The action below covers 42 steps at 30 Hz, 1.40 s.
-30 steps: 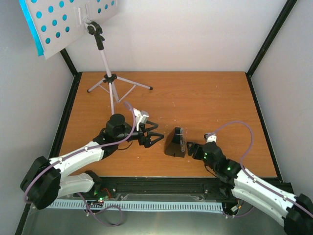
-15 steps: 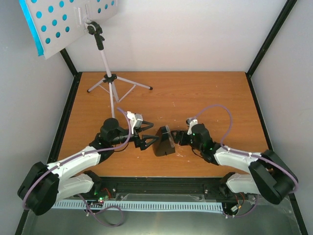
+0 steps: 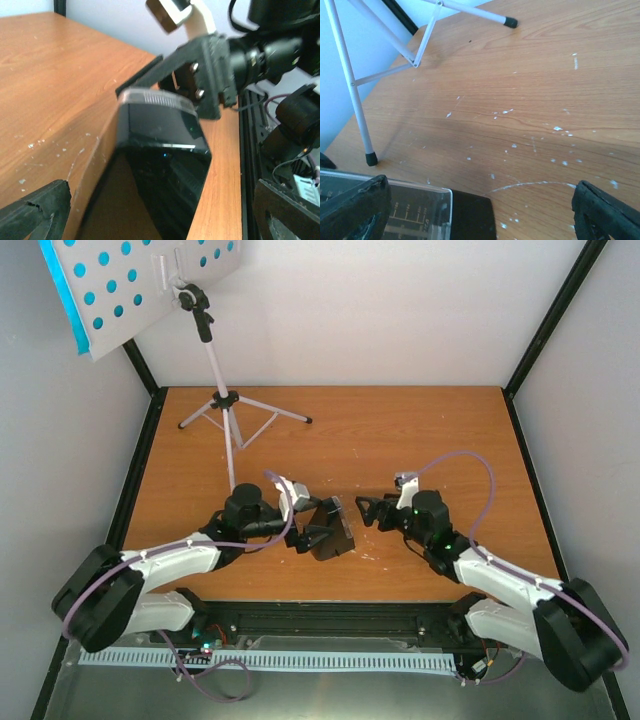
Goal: Pack up the instrument practice props
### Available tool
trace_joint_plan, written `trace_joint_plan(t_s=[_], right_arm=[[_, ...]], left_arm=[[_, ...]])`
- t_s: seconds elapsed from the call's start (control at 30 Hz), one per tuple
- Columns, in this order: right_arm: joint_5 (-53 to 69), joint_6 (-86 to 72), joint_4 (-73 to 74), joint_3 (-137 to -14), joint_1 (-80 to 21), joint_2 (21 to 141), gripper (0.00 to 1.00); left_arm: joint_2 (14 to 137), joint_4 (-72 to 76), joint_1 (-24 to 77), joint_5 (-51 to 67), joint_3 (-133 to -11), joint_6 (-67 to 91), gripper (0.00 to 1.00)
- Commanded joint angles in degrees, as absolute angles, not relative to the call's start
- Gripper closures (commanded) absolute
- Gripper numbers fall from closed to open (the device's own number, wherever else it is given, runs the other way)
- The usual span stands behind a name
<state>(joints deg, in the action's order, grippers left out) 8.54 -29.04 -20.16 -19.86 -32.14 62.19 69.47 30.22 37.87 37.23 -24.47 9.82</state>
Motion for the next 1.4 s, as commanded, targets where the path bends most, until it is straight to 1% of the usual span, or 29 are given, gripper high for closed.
trace_joint_plan(t_s=[0.0, 0.13, 0.2, 0.3, 0.4, 0.6, 0.67, 0.77, 0.83, 1.03, 1.2, 1.37], right_arm=[[6.8, -26.3, -14.1, -17.5, -30.7, 56.2, 0.02], [7.9, -25.8, -10.8, -16.1, -30.5, 51.8, 0.01], [8.3, -25.9, -9.7, -15.4, -30.5, 49.6, 0.01], [12.0, -25.2, -8.7, -14.3, -30.5, 46.2, 0.01], [16.2, -24.7, -8.2, -13.0, -30.5, 42.6, 0.01], [17.8, -22.9, -3.1, -12.1, -30.8, 35.1, 0.06], [16.6, -22.9, -1.7, -12.3, -31.8, 33.5, 0.07], [11.5, -22.8, 0.9, -13.2, -35.4, 32.7, 0.08], [6.5, -23.5, 1.9, -14.0, -39.5, 33.7, 0.10], [-9.9, -27.3, 0.3, -17.9, -54.0, 42.6, 0.10], [-12.3, -27.9, -3.3, -19.6, -58.0, 51.3, 0.09], [-11.8, -28.2, -7.0, -19.9, -59.2, 55.6, 0.08]], left_arm=[[73.9, 31.9, 40.1, 32.1, -25.5, 5.5, 0.00], [77.5, 33.9, 40.3, 32.1, -25.5, 5.6, 0.01], [79.1, 34.0, 40.4, 33.0, -26.2, 6.0, 0.04], [80.2, 34.4, 40.4, 33.4, -26.3, 7.3, 0.13], [79.7, 35.2, 40.4, 32.2, -25.8, 9.3, 0.29], [79.8, 34.3, 40.4, 30.1, -26.6, 16.3, 0.39], [80.1, 31.4, 40.3, 28.0, -28.2, 19.8, 0.43], [80.2, 26.9, 40.3, 25.4, -31.2, 24.6, 0.45], [80.2, 24.9, 40.3, 24.4, -32.8, 27.5, 0.44], [81.1, 17.3, 40.3, 20.7, -38.2, 32.3, 0.45], [81.5, 13.7, 40.3, 19.1, -40.1, 33.1, 0.46], [81.2, 13.0, 40.3, 18.1, -40.5, 33.6, 0.46]])
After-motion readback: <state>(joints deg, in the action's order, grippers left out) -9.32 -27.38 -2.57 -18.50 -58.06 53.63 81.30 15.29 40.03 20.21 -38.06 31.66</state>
